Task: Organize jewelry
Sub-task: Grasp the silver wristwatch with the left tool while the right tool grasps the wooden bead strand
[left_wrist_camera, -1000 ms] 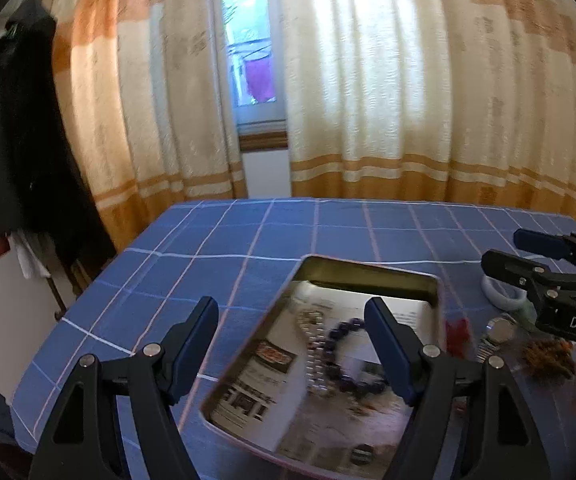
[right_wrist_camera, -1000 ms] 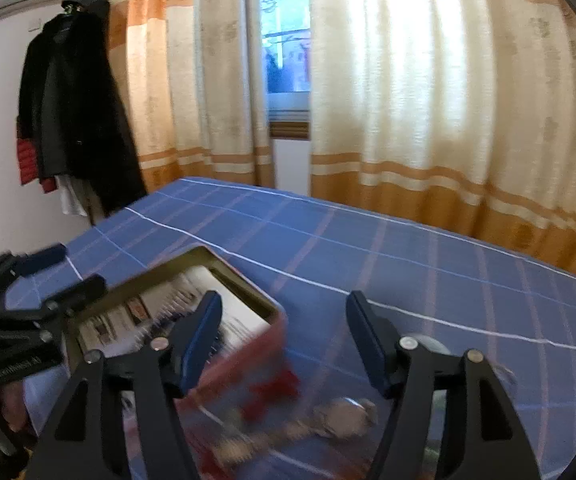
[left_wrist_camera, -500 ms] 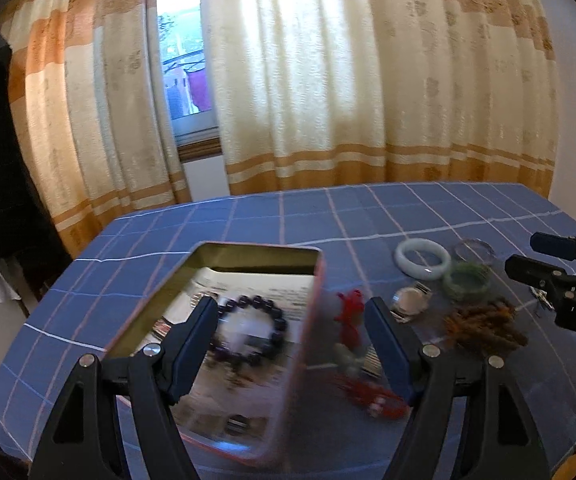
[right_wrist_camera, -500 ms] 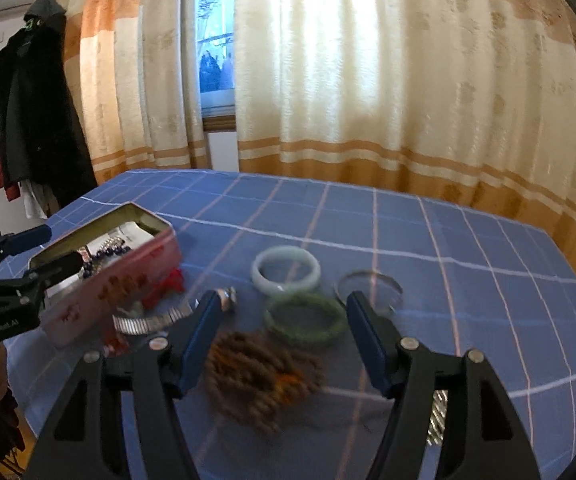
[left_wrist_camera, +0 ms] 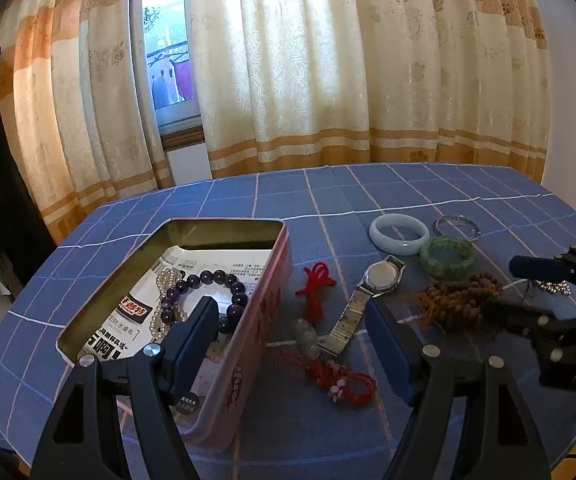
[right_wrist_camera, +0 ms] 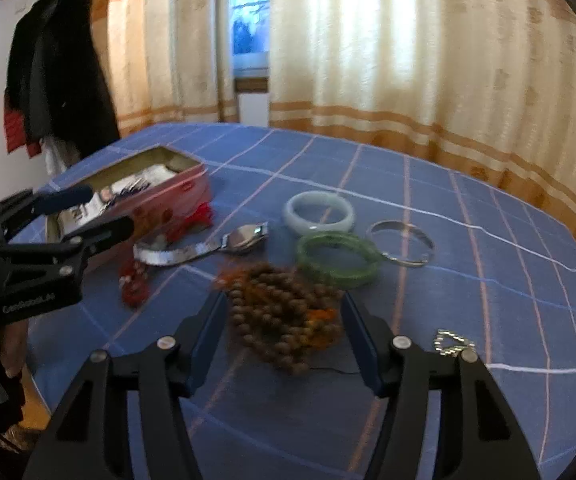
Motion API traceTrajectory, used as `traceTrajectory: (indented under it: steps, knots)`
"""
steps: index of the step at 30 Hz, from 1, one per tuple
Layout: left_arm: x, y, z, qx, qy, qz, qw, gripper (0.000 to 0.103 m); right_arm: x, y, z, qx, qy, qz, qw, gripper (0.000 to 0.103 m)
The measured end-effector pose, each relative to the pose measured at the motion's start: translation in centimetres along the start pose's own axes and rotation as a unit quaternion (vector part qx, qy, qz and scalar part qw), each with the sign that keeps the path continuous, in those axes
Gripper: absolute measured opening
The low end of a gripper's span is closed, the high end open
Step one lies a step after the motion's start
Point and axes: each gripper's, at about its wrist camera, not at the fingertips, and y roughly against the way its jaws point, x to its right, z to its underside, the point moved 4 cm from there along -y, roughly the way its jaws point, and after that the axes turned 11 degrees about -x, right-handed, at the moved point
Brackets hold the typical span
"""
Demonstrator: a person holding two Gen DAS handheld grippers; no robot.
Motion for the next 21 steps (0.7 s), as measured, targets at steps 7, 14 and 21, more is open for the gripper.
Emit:
traceTrajectory:
  steps: [7, 14, 21]
  knots:
    - [-0.1, -0.4, -0.2, -0.006, -0.006, 0.010, 0.9999, 0.076, -0.5, -2.5, -0.2, -0.052, 0.015, 0.015, 0.998, 0.056]
    - [0.6, -0.7, -0.8, -0.010, -0.018, 0.025, 0.9995, 0.076, 0.2, -2.3, -0.3, -0.055, 0.017, 0.056, 0.997, 0.019]
    - [2.9, -2.1, -2.2, -0.019, -0.050, 0.037, 0.9979, 0.076, 1.6, -0.6, -0.3, -0.022, -0.013, 0.043, 0.999, 0.016]
